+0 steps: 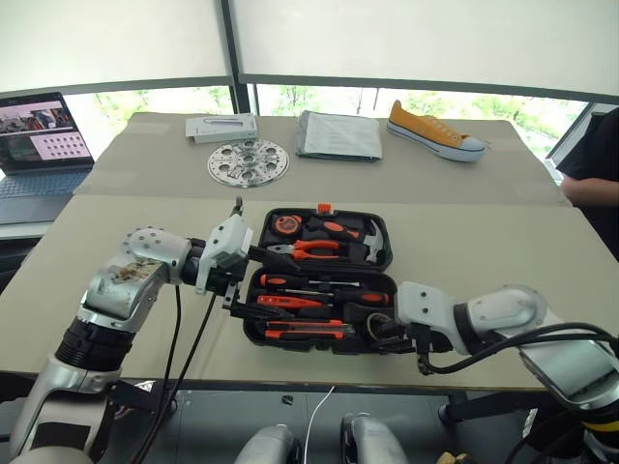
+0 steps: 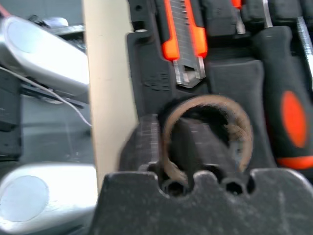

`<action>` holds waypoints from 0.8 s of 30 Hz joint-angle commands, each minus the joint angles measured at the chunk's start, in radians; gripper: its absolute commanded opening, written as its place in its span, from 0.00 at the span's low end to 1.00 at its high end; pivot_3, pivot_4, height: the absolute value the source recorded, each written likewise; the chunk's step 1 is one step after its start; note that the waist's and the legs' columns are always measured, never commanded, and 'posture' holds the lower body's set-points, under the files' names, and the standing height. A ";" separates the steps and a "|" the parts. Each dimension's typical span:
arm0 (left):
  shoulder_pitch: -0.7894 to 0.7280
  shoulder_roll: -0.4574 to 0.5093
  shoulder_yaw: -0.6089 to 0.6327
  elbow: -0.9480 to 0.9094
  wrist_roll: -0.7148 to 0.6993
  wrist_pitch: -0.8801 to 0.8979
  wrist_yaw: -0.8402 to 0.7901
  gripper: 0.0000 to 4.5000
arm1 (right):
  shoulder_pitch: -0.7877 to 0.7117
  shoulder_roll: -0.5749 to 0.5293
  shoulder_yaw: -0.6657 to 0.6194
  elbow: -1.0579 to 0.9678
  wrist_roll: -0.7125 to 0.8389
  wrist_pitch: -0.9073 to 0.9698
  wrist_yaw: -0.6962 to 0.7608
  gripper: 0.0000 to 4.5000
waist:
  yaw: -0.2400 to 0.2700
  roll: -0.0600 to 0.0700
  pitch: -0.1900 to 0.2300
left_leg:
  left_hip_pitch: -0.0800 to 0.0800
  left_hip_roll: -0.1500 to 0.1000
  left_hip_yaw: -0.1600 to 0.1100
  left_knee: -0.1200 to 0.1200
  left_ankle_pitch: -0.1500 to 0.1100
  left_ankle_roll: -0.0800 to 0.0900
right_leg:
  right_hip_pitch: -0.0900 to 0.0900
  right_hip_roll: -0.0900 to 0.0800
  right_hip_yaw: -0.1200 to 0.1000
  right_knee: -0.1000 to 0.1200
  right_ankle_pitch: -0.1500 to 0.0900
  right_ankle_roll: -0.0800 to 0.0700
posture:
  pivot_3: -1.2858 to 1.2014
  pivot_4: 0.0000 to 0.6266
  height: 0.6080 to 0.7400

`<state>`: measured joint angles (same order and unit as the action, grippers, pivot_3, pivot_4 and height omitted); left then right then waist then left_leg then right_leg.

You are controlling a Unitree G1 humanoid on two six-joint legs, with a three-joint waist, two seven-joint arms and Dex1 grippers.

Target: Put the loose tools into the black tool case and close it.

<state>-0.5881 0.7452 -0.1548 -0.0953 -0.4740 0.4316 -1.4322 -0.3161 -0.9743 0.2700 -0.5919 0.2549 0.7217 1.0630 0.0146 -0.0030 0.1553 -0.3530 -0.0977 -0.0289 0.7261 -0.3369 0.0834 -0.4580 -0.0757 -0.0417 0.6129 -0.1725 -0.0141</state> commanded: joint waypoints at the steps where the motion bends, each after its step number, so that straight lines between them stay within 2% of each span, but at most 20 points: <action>1: -0.017 0.003 0.013 -0.011 -0.003 -0.013 -0.007 1.00 | 0.022 -0.023 -0.038 -0.058 0.062 0.011 0.040 0.50 | 0.001 0.000 0.000 | 0.000 0.000 0.000 0.000 0.000 0.000 | 0.000 0.000 0.000 0.000 0.000 0.000 | 0.52 0.24 1.00; 5: -0.007 0.013 0.023 -0.004 0.006 -0.006 0.009 1.00 | 0.006 -0.003 -0.178 -0.063 0.198 0.082 0.042 0.50 | -0.002 0.000 0.000 | 0.000 0.000 0.000 0.000 0.000 0.000 | 0.000 0.000 0.000 -0.001 0.000 0.000 | 0.52 0.24 1.00; 9: 0.024 0.037 0.063 0.058 0.040 -0.013 0.071 1.00 | -0.016 0.019 -0.292 0.017 0.248 0.124 -0.016 0.50 | -0.003 0.000 0.000 | 0.000 0.000 0.000 0.000 0.000 0.000 | 0.001 0.000 0.000 0.000 0.000 0.000 | 0.52 0.24 1.00; 11: 0.052 0.040 0.096 0.108 0.075 -0.055 0.131 1.00 | -0.016 0.027 -0.337 0.073 0.246 0.127 -0.050 0.39 | -0.003 0.000 0.000 | 0.000 0.000 0.000 0.000 0.000 0.000 | 0.000 0.000 0.001 0.000 0.000 0.000 | 0.52 0.24 1.00; 12: 0.073 0.047 0.115 0.130 0.089 -0.068 0.155 0.94 | 0.004 0.019 -0.350 0.104 0.228 0.105 -0.055 0.35 | -0.003 0.000 0.000 | 0.001 0.000 0.000 -0.001 0.000 0.000 | 0.000 0.000 0.001 0.000 0.000 0.000 | 0.52 0.24 1.00; 14: 0.124 0.069 0.145 0.166 0.108 -0.091 0.177 0.81 | 0.048 0.007 -0.360 0.168 0.183 0.037 -0.061 0.17 | -0.003 0.000 0.000 | 0.000 0.000 0.000 -0.002 0.000 0.000 | -0.001 0.000 0.000 0.000 0.000 0.000 | 0.52 0.24 1.00; 15: 0.154 0.081 0.158 0.189 0.125 -0.111 0.190 0.75 | 0.062 0.010 -0.361 0.212 0.157 0.007 -0.076 0.12 | -0.002 0.000 0.000 | 0.000 0.000 0.000 -0.003 0.000 0.000 | -0.001 0.000 0.000 0.000 0.000 0.000 | 0.52 0.24 1.00; 16: 0.177 0.088 0.166 0.209 0.141 -0.131 0.204 0.64 | 0.071 0.015 -0.358 0.249 0.136 -0.022 -0.087 0.03 | -0.002 0.000 0.000 | 0.000 0.000 0.000 -0.004 0.000 0.000 | -0.001 0.000 0.000 -0.001 0.000 0.000 | 0.52 0.24 1.00; 17: 0.196 0.091 0.171 0.228 0.157 -0.150 0.219 0.56 | 0.080 0.020 -0.346 0.289 0.104 -0.075 -0.097 0.00 | -0.002 0.000 0.000 | 0.001 0.000 0.000 -0.004 0.000 0.000 | -0.001 0.000 0.000 -0.001 0.000 0.000 | 0.52 0.24 1.00; 19: 0.215 0.089 0.172 0.256 0.177 -0.180 0.234 0.43 | 0.088 0.032 -0.328 0.343 0.062 -0.154 -0.107 0.00 | 0.000 0.000 0.000 | 0.001 -0.001 0.001 -0.005 0.000 0.000 | -0.001 0.000 0.000 -0.001 0.000 0.000 | 0.52 0.24 1.00; 24: 0.229 0.039 0.128 0.259 0.217 -0.219 0.265 0.01 | 0.061 0.112 -0.245 0.470 -0.035 -0.369 -0.107 0.00 | -0.002 0.000 0.000 | 0.001 -0.001 0.001 -0.004 0.000 -0.001 | 0.000 0.000 0.001 -0.001 0.000 0.000 | 0.52 0.24 1.00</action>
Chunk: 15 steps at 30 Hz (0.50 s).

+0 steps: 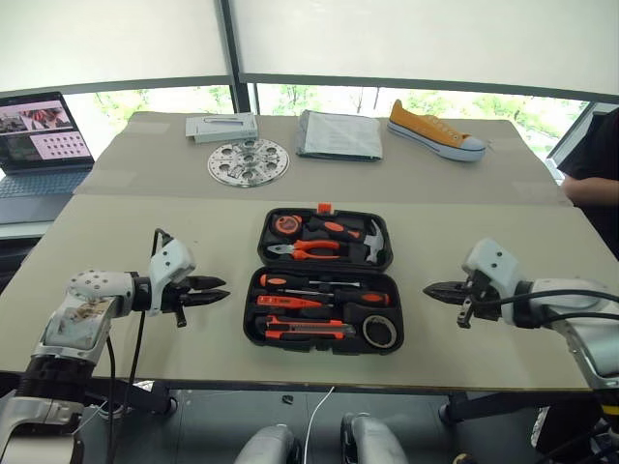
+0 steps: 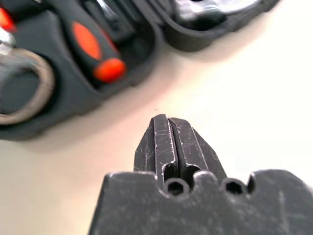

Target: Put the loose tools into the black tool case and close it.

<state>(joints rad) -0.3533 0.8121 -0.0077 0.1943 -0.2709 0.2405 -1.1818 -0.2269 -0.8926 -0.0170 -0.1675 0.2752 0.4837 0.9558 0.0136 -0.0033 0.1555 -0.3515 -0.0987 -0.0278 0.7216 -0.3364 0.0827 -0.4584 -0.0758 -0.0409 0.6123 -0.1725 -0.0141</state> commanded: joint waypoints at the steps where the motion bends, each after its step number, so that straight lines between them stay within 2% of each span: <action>1: -0.008 -0.038 -0.025 -0.039 0.015 -0.028 0.015 0.00 | -0.038 0.041 0.057 0.062 -0.072 -0.162 0.004 0.00 | -0.001 0.000 0.000 | 0.000 0.000 0.000 0.000 0.000 0.000 | 0.000 0.000 0.000 0.000 0.000 0.000 | 0.52 0.24 1.00; 8: -0.056 -0.121 -0.077 -0.076 0.021 0.003 0.035 0.00 | -0.137 0.122 0.119 0.157 -0.109 -0.269 0.027 0.00 | -0.002 0.000 0.000 | 0.000 0.000 0.001 0.000 0.000 0.000 | 0.000 0.000 0.000 0.001 0.000 0.000 | 0.52 0.24 1.00; 15: -0.050 -0.111 -0.081 -0.104 -0.016 0.014 -0.055 0.00 | -0.064 0.081 0.106 0.059 -0.034 -0.270 0.160 0.00 | -0.001 0.000 0.000 | 0.000 0.000 0.000 -0.001 0.000 0.000 | 0.000 0.000 -0.001 0.000 0.000 0.000 | 0.52 0.24 1.00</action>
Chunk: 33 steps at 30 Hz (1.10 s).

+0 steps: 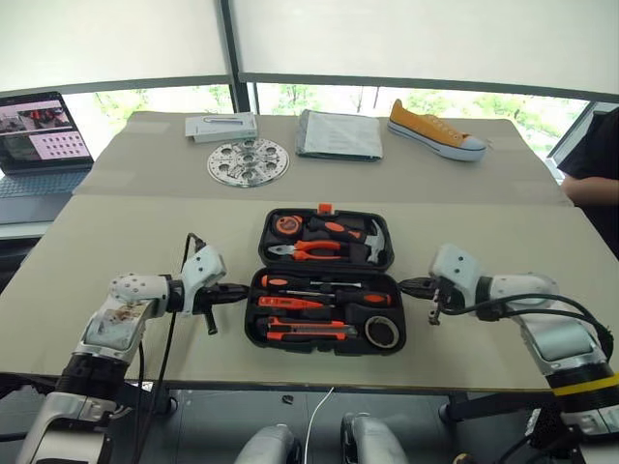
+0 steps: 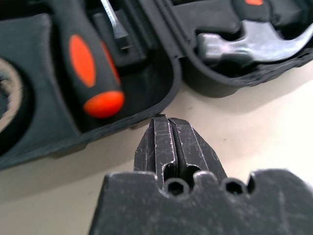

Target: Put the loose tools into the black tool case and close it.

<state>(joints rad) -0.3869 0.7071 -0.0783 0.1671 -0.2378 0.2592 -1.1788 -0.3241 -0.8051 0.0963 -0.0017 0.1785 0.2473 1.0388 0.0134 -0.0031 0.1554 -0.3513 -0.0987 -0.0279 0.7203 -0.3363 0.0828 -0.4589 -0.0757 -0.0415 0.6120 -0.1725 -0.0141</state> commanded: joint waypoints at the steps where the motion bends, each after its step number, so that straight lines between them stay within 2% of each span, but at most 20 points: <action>1: -0.011 0.001 -0.011 -0.087 -0.051 0.000 -0.070 0.00 | 0.051 -0.013 -0.011 -0.126 0.068 -0.032 0.087 0.00 | -0.002 0.000 0.000 | 0.000 0.000 0.000 0.000 0.000 0.000 | 0.000 0.000 0.000 0.000 0.000 0.000 | 0.52 0.24 1.00; 20: 0.149 0.105 0.023 -0.253 -0.096 0.062 -0.153 0.00 | 0.295 -0.027 -0.087 -0.387 0.123 0.046 0.088 0.00 | -0.001 0.000 0.000 | 0.000 0.000 0.000 0.000 0.000 0.000 | 0.000 0.000 0.001 0.000 0.000 0.000 | 0.52 0.24 1.00; 24: 0.168 0.131 0.024 -0.236 -0.062 0.041 -0.155 0.00 | 0.303 -0.038 -0.090 -0.353 0.057 0.035 0.042 0.00 | -0.001 0.000 0.000 | 0.000 0.000 0.000 0.000 0.000 0.000 | 0.000 0.000 0.001 0.000 0.000 0.000 | 0.52 0.24 1.00; 27: 0.152 0.124 0.065 -0.217 -0.103 0.100 -0.138 0.00 | 0.265 -0.025 -0.132 -0.286 0.019 0.040 -0.040 0.00 | -0.001 0.000 0.000 | 0.000 0.000 0.000 0.000 0.000 0.000 | 0.000 0.000 0.001 0.000 0.000 0.000 | 0.52 0.24 1.00; 33: 0.106 0.142 0.100 -0.156 -0.129 0.166 -0.111 0.00 | 0.212 -0.057 -0.217 -0.247 0.084 0.131 -0.060 0.00 | 0.001 0.000 0.000 | 0.000 0.000 0.000 0.000 0.000 0.000 | 0.000 0.000 0.001 0.000 0.000 0.000 | 0.52 0.24 1.00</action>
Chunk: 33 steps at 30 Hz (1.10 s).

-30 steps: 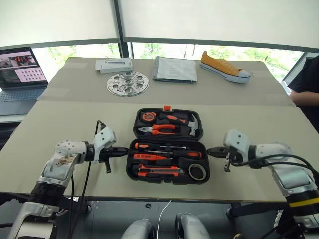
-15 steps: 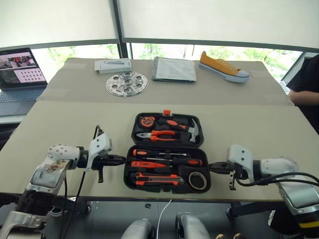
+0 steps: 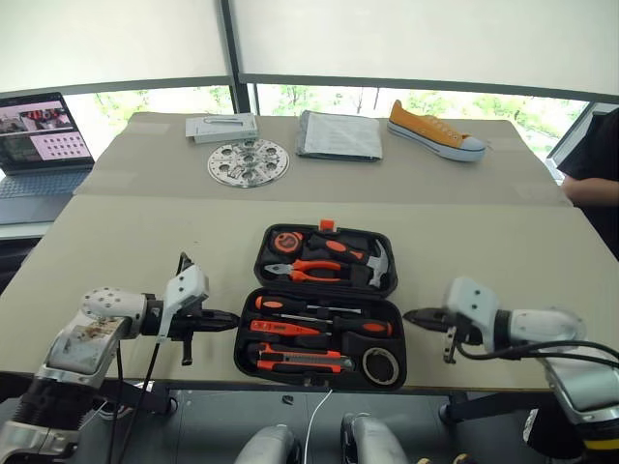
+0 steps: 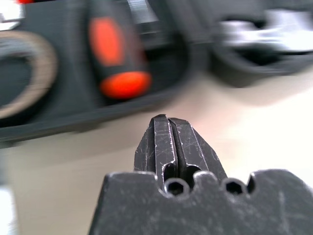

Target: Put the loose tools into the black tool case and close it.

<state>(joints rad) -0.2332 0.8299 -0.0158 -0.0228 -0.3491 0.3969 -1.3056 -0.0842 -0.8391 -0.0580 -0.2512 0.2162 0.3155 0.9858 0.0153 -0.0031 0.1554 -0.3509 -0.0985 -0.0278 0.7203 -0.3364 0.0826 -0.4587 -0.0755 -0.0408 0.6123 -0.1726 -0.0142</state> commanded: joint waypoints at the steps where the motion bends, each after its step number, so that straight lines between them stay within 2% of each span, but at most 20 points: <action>1: -0.071 0.021 0.041 0.069 -0.015 0.048 0.029 0.00 | -0.041 -0.025 -0.072 0.005 0.065 0.097 -0.007 0.00 | -0.001 0.000 0.000 | 0.000 0.000 0.000 0.000 0.000 0.000 | 0.000 0.000 0.000 0.000 0.000 0.000 | 0.52 0.24 1.00; 4: -0.155 0.005 0.055 0.180 -0.010 0.097 0.088 0.16 | -0.090 -0.016 -0.087 0.006 0.115 0.200 -0.023 0.17 | -0.003 0.000 0.000 | 0.000 0.000 0.000 0.001 0.000 0.000 | 0.000 0.000 0.000 0.001 0.000 0.000 | 0.52 0.24 1.00; 7: -0.209 -0.006 0.057 0.241 -0.016 0.143 0.114 0.40 | -0.124 -0.008 -0.088 0.003 0.146 0.270 -0.043 0.40 | -0.004 0.000 0.000 | 0.001 0.000 0.000 -0.001 0.001 -0.001 | 0.000 0.000 0.001 0.001 0.000 0.000 | 0.52 0.24 1.00; 9: -0.357 -0.074 0.096 0.353 -0.069 0.331 0.212 0.58 | -0.249 0.069 -0.074 0.019 0.198 0.462 -0.151 0.56 | -0.005 0.000 0.000 | 0.001 0.000 0.000 -0.001 0.001 -0.001 | 0.000 0.000 0.000 0.001 0.000 0.000 | 0.52 0.24 1.00; 11: -0.466 -0.135 0.124 0.416 -0.093 0.465 0.304 0.75 | -0.328 0.117 -0.041 0.023 0.201 0.559 -0.211 0.71 | -0.004 -0.001 0.000 | 0.000 0.000 0.000 0.001 0.001 0.000 | 0.000 0.000 0.000 0.002 0.000 0.000 | 0.52 0.24 1.00; 12: -0.504 -0.160 0.135 0.438 -0.103 0.510 0.332 0.81 | -0.361 0.139 -0.033 0.034 0.202 0.604 -0.234 0.77 | -0.002 -0.001 0.001 | -0.001 0.000 0.000 0.005 0.001 0.000 | -0.001 0.000 0.000 0.003 0.001 -0.001 | 0.52 0.24 1.00; 13: -0.539 -0.183 0.146 0.456 -0.113 0.557 0.357 0.90 | -0.396 0.166 -0.035 0.048 0.208 0.656 -0.265 0.79 | -0.001 -0.002 0.000 | -0.003 0.000 -0.001 0.007 0.001 0.000 | -0.001 0.000 0.000 0.005 0.001 -0.001 | 0.52 0.24 1.00; 14: -0.572 -0.207 0.160 0.475 -0.124 0.597 0.386 0.94 | -0.434 0.195 -0.041 0.069 0.218 0.703 -0.296 0.79 | -0.001 -0.002 0.000 | -0.002 0.000 -0.001 0.007 0.001 0.000 | -0.001 0.000 0.000 0.005 0.001 -0.001 | 0.52 0.24 1.00; 17: -0.639 -0.260 0.186 0.525 -0.132 0.664 0.467 0.94 | -0.515 0.259 -0.063 0.130 0.223 0.804 -0.380 0.79 | -0.005 -0.002 0.000 | -0.002 -0.001 -0.001 0.006 0.000 0.000 | -0.001 0.000 0.000 0.010 0.001 0.000 | 0.52 0.24 1.00; 24: -0.623 -0.291 0.109 0.501 -0.100 0.642 0.481 0.94 | -0.538 0.262 -0.031 0.192 0.187 0.841 -0.438 0.79 | -0.013 -0.002 0.000 | -0.002 -0.006 -0.002 0.005 0.000 0.000 | -0.006 -0.001 0.000 0.014 0.001 0.000 | 0.52 0.24 1.00; 27: -0.598 -0.284 0.074 0.495 -0.079 0.619 0.469 0.79 | -0.534 0.268 -0.029 0.208 0.184 0.847 -0.453 0.79 | -0.019 -0.001 0.000 | -0.002 -0.006 -0.001 0.005 0.001 -0.001 | -0.006 -0.001 0.000 0.013 0.001 0.000 | 0.52 0.24 1.00; 30: -0.588 -0.279 0.056 0.503 -0.064 0.607 0.465 0.53 | -0.520 0.274 -0.009 0.207 0.182 0.835 -0.454 0.62 | -0.026 -0.001 0.000 | -0.001 -0.007 -0.001 0.005 0.001 -0.002 | -0.007 -0.001 0.000 0.013 0.001 0.000 | 0.52 0.24 1.00; 33: -0.582 -0.277 0.037 0.505 -0.047 0.596 0.466 0.30 | -0.516 0.286 -0.002 0.207 0.185 0.834 -0.460 0.40 | -0.026 -0.001 0.000 | -0.001 -0.006 -0.001 0.005 0.002 -0.003 | -0.006 -0.001 0.000 0.013 0.000 -0.001 | 0.52 0.24 1.00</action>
<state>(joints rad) -0.8127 0.5432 0.0332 0.4949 -0.4109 1.0052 -0.8362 -0.6056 -0.5524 -0.0619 -0.0346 0.4082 1.1561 0.5377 -0.0112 -0.0043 0.1552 -0.3505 -0.1049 -0.0293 0.7254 -0.3346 0.0795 -0.4637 -0.0768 -0.0407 0.6254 -0.1721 -0.0147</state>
